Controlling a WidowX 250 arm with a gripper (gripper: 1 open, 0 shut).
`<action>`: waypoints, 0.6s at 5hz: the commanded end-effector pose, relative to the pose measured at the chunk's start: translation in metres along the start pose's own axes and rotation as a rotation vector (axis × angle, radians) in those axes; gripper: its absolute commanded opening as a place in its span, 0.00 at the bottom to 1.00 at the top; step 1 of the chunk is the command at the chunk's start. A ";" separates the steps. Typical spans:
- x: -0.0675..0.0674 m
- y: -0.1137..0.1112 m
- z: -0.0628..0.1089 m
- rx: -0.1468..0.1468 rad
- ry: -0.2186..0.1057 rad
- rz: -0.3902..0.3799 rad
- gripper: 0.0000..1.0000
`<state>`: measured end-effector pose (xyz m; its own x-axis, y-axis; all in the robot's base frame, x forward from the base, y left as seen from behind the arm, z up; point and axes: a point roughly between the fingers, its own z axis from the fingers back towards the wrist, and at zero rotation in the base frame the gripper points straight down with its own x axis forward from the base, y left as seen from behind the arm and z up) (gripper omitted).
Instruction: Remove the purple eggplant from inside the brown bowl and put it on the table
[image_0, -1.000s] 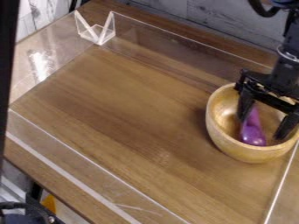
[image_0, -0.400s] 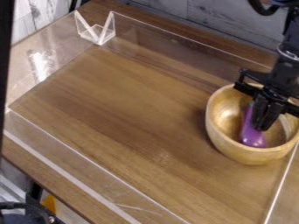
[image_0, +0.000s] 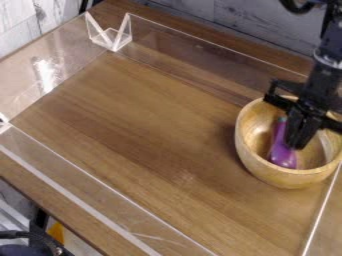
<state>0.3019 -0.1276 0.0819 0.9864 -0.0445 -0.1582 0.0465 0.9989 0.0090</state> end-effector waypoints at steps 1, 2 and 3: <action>-0.009 0.012 0.042 -0.029 -0.094 0.027 0.00; -0.017 0.020 0.052 -0.039 -0.113 0.043 0.00; -0.029 0.037 0.058 -0.046 -0.122 0.062 0.00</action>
<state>0.2826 -0.0903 0.1289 0.9960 0.0218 -0.0870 -0.0233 0.9996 -0.0163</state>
